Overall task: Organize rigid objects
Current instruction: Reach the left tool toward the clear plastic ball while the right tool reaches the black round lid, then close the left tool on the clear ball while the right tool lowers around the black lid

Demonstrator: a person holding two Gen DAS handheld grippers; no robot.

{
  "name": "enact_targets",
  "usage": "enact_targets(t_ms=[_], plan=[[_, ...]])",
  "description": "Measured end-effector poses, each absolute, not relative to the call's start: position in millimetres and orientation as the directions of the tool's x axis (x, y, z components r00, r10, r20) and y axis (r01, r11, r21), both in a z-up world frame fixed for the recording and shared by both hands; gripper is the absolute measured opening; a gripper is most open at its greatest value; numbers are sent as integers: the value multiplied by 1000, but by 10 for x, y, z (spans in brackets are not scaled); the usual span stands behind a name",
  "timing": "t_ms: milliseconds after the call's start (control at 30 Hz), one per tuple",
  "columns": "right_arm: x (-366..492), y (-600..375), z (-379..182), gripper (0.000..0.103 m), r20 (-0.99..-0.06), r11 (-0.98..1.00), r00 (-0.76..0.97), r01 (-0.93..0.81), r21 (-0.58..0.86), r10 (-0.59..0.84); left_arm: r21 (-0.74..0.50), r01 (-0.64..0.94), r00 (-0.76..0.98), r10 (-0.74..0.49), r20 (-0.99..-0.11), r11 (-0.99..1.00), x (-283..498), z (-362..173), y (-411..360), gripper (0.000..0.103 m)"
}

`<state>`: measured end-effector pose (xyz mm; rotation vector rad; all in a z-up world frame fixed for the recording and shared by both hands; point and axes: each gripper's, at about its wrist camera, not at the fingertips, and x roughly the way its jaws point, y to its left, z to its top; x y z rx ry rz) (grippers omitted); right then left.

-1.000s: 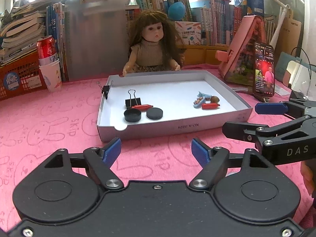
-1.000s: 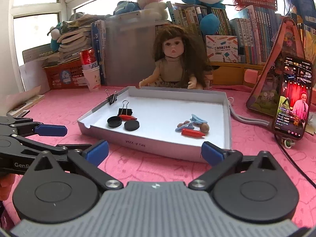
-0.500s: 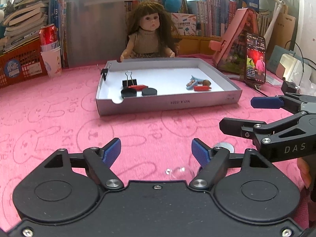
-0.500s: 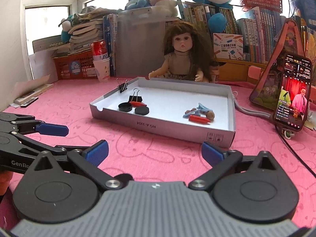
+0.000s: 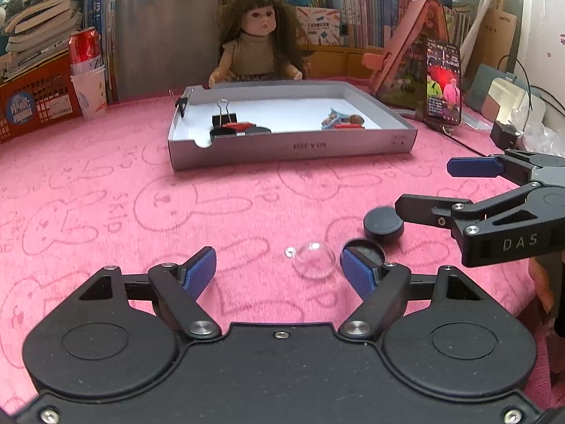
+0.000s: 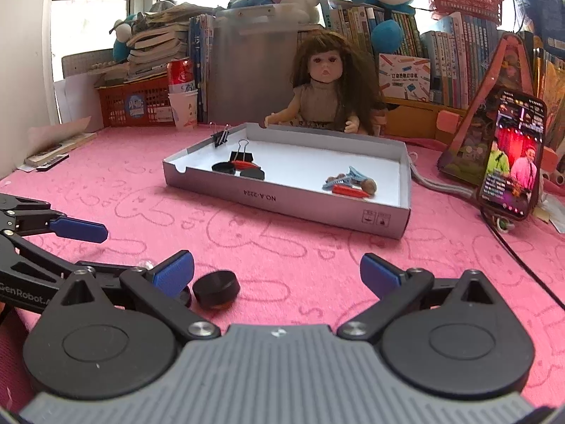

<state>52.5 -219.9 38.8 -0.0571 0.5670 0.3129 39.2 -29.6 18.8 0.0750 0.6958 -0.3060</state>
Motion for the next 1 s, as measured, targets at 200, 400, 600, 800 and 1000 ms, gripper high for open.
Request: enact_targets(t_ms=[200, 400, 600, 800, 1000], plan=[[445, -2201, 333, 103, -545, 948, 790, -317, 27, 280, -35, 315, 714, -261, -650, 948, 328, 144, -303, 77], [401, -2154, 309, 103, -549, 942, 787, -337, -2, 281, 2, 338, 726, -259, -637, 941, 272, 123, -359, 72], [392, -2121, 293, 103, -548, 942, 792, -335, -23, 268, -20, 317, 731, -257, -632, 948, 327, 140, -355, 60], [382, -2064, 266, 103, -544, 942, 804, -329, -68, 241, -8, 308, 740, -245, -626, 951, 356, 133, -384, 53], [385, -2027, 262, 103, -537, 939, 807, -336, -76, 245, -10, 316, 743, -254, -619, 949, 361, 132, -411, 37]])
